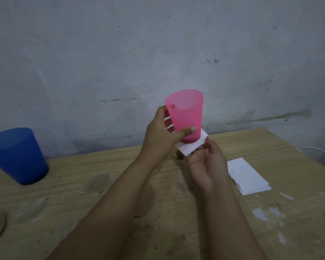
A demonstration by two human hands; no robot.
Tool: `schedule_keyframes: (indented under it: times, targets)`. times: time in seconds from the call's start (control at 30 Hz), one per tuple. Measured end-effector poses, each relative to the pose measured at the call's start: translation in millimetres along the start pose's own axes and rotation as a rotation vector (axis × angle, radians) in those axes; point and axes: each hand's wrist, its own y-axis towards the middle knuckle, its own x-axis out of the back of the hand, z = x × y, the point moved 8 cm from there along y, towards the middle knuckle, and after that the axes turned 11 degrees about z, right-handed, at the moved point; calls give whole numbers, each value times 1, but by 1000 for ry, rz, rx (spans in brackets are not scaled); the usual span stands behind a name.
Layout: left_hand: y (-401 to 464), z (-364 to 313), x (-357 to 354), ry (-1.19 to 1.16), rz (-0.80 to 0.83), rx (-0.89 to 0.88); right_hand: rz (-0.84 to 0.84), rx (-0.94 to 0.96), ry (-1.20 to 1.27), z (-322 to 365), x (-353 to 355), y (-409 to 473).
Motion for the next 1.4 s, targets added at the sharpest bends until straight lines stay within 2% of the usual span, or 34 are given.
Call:
schedule_keyframes:
  times: [0.2,0.47,0.77,1.1,1.27,1.4]
  targets:
    - [0,-1,3,-34,1,-16,71,-12,-6,1,-5,1]
    - [0,-1,2,-10,19,11,-82,21,-1,6,10,-1]
    - [-2,6,6,-44,-18,28,-150,27,-90,5,15,-2]
    - [-15,22,44,83,-30,86,-360,96,-330,21,28,-10]
    - [-30,41,69,138,-22,169,-390,76,-465,22,30,-8]
    - [-45,59,76,71,-22,215,-357,19,-508,17,32,-4]
